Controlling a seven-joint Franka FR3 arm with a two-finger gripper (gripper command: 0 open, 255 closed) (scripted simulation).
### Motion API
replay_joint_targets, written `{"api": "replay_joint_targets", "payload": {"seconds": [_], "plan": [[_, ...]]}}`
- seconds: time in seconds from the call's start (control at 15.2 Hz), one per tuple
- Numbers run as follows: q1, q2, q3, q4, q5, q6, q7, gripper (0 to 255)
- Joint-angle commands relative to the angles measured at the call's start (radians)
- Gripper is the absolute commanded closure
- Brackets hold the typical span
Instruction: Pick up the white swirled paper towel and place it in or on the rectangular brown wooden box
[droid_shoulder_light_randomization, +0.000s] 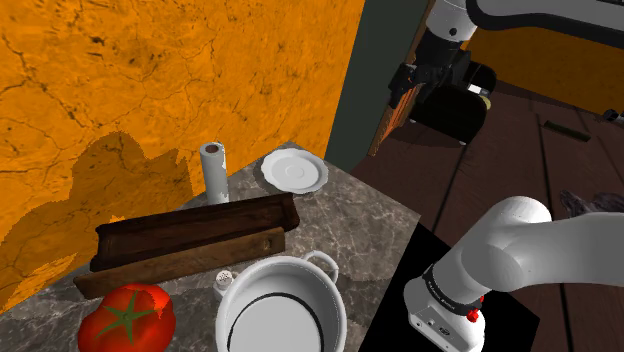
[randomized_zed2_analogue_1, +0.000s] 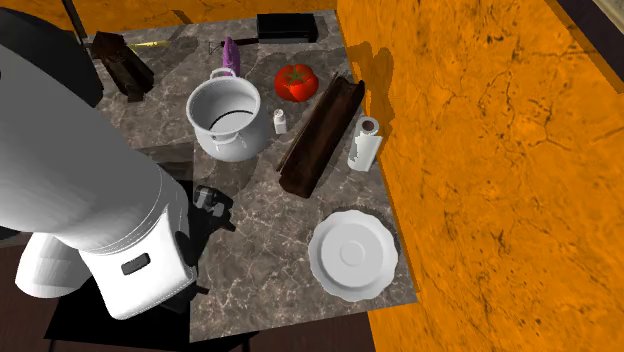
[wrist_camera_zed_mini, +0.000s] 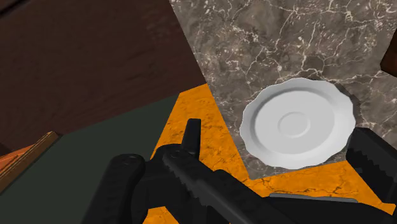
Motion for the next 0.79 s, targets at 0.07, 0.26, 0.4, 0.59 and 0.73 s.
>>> {"api": "replay_joint_targets", "payload": {"seconds": [0.07, 0.26, 0.4, 0.59, 0.73], "plan": [[0.007, 0.013, 0.016, -0.007, 0.01, 0.021, 0.018, 0], [0.029, 0.059, 0.063, -0.021, 0.039, 0.085, 0.072, 0], [0.043, 0.095, 0.094, -0.024, 0.056, 0.127, 0.108, 0], [0.061, 0.157, 0.142, -0.019, 0.078, 0.191, 0.16, 0], [0.072, 0.203, 0.173, -0.011, 0.088, 0.232, 0.195, 0]]}}
